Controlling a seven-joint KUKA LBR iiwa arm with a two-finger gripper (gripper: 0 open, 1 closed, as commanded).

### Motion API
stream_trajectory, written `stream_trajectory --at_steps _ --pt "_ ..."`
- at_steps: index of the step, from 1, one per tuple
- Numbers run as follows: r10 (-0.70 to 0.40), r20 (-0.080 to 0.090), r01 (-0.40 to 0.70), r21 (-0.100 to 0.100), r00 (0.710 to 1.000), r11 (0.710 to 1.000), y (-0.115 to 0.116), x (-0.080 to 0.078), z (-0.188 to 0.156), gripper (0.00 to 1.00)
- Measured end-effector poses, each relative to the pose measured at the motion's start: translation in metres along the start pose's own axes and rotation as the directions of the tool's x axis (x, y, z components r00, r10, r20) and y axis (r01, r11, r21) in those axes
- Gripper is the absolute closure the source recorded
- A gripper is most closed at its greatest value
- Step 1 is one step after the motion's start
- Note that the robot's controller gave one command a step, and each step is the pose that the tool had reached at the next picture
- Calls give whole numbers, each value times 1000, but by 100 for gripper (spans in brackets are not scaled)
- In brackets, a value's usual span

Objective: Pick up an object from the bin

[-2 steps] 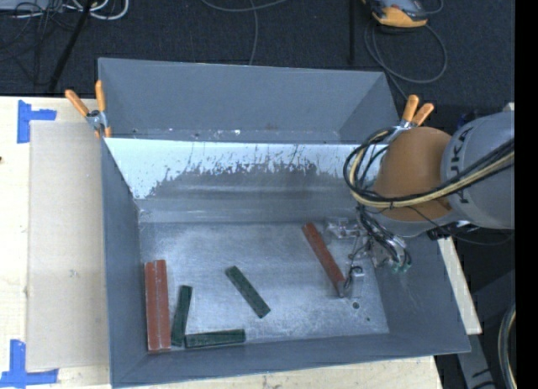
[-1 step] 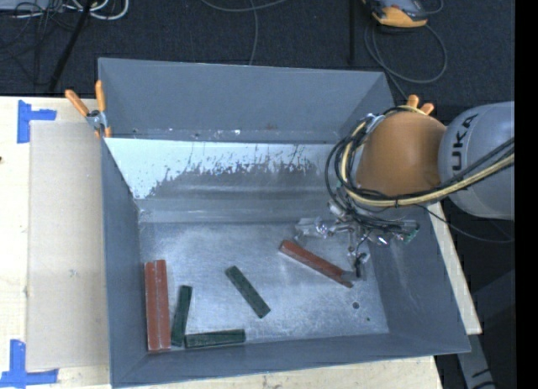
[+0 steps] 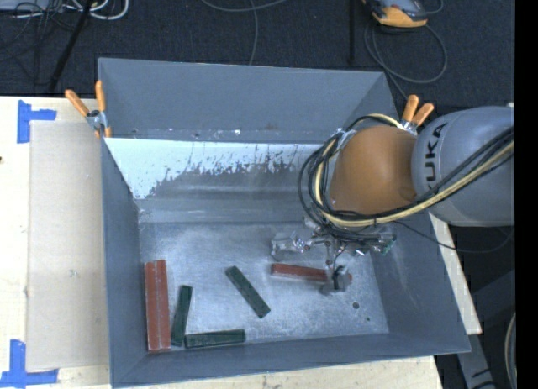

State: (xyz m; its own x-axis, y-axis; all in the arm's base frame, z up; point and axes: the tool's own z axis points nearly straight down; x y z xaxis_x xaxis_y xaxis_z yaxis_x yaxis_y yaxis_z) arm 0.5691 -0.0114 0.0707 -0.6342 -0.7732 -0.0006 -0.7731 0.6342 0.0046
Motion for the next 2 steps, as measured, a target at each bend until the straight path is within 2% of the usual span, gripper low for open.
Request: stream_trajectory --at_steps 1,2 --pt "2 0 -2 2 1000 1000 -2 1 -1 100" --pt "35 5 -35 12 999 999 -20 34 -155 100"
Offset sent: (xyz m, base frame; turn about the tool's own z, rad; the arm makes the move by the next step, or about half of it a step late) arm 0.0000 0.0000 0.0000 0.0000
